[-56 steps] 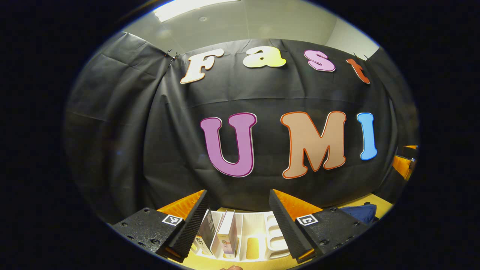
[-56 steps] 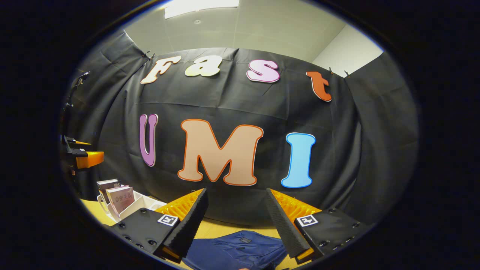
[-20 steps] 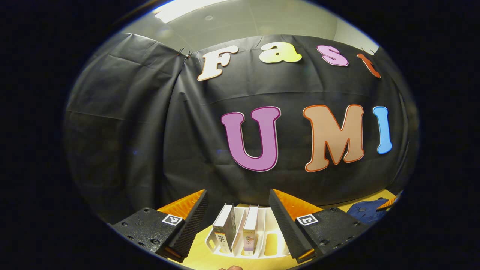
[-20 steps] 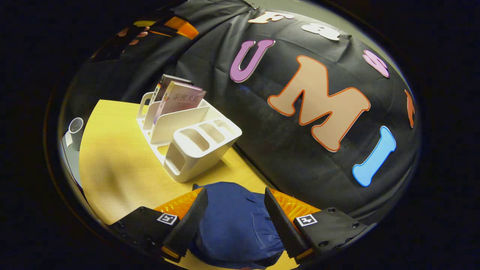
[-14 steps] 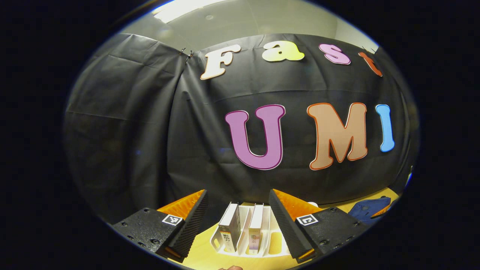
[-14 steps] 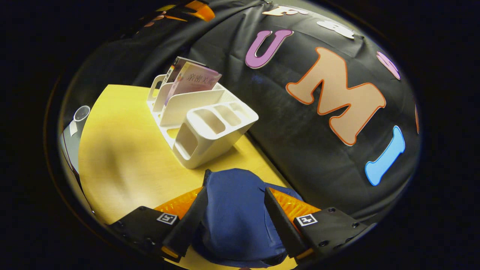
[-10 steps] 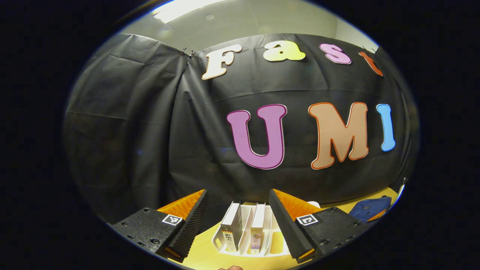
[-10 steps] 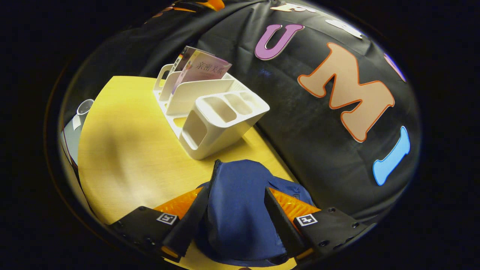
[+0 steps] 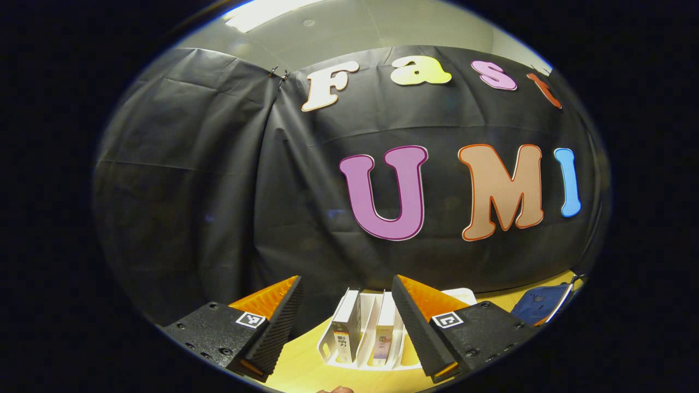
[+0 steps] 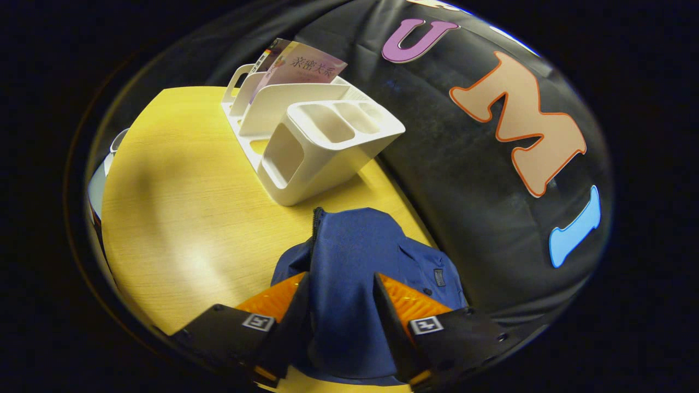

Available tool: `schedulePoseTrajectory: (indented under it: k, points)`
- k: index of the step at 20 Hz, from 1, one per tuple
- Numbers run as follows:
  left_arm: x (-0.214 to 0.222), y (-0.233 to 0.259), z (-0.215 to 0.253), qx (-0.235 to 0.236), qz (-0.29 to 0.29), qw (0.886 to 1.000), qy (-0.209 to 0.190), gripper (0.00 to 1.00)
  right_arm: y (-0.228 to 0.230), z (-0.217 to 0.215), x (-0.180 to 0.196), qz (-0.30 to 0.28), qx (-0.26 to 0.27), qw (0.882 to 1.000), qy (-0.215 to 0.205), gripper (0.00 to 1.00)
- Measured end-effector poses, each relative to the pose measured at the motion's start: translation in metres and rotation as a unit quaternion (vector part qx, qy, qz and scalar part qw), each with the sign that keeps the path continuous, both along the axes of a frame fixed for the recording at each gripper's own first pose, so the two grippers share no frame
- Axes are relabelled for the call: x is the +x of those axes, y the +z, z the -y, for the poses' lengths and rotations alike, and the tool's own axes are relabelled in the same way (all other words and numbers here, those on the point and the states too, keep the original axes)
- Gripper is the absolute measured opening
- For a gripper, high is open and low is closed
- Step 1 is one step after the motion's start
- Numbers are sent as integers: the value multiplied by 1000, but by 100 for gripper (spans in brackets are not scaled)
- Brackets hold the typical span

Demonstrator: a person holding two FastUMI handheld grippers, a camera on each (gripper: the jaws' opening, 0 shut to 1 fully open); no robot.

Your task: Open the schoolbag, grab two books from the bookshelf and put them into the schoolbag.

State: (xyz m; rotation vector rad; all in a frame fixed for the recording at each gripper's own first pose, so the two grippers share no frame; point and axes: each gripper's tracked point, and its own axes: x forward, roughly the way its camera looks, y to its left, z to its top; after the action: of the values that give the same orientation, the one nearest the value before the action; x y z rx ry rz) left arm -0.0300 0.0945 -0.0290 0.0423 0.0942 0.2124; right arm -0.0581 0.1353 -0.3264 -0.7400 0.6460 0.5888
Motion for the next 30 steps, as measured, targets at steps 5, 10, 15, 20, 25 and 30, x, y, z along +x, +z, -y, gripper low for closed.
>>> schedulePoseTrajectory:
  k: [5,10,15,20,25,30]
  points:
    - [0,-3,-1,0,2,1000,0,93,-2,3,5,21,-42,999,0,29]
    - [-1,-7,-3,-6,-2,1000,0,93,9,11,11,7,-17,999,-48,2]
    - [1,-12,-3,-8,-9,1000,-5,93,42,23,28,3,19,997,-78,3]
    - [14,-27,5,-18,-40,998,-36,94,74,41,48,21,28,995,-94,2]
    - [37,-40,9,-38,-77,994,-72,94,92,55,56,34,25,994,-102,2]
    - [66,-70,22,-61,-157,977,-130,95,112,71,69,42,29,992,-116,2]
